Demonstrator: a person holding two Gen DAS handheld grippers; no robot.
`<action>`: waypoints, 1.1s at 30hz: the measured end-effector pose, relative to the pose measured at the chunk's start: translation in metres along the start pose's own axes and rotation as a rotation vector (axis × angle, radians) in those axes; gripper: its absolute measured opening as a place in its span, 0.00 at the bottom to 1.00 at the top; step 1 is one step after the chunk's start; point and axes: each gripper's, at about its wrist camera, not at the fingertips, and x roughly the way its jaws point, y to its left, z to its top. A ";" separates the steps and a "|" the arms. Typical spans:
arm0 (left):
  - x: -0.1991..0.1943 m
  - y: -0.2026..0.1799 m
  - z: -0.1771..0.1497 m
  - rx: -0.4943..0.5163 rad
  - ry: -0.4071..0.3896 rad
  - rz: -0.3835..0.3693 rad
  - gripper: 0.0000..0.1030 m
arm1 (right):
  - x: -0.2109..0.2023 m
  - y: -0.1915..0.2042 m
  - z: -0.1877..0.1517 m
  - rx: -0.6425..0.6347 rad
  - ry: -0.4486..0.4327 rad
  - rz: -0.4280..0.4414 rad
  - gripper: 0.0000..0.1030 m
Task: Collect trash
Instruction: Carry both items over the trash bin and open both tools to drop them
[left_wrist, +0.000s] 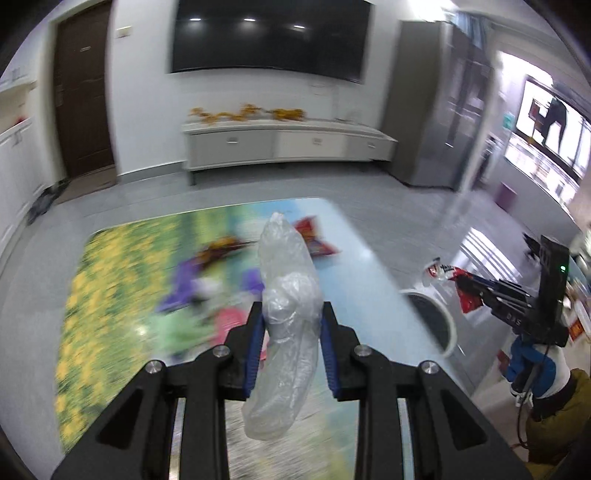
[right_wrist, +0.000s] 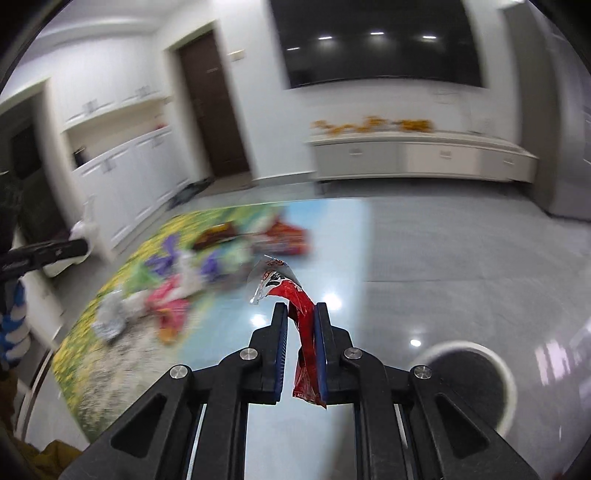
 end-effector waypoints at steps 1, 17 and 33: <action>0.012 -0.019 0.007 0.028 0.011 -0.029 0.26 | -0.006 -0.018 -0.003 0.033 0.000 -0.047 0.14; 0.199 -0.244 0.063 0.208 0.230 -0.348 0.30 | 0.034 -0.190 -0.049 0.306 0.167 -0.308 0.17; 0.179 -0.245 0.060 0.126 0.127 -0.355 0.52 | -0.009 -0.183 -0.043 0.375 0.040 -0.323 0.31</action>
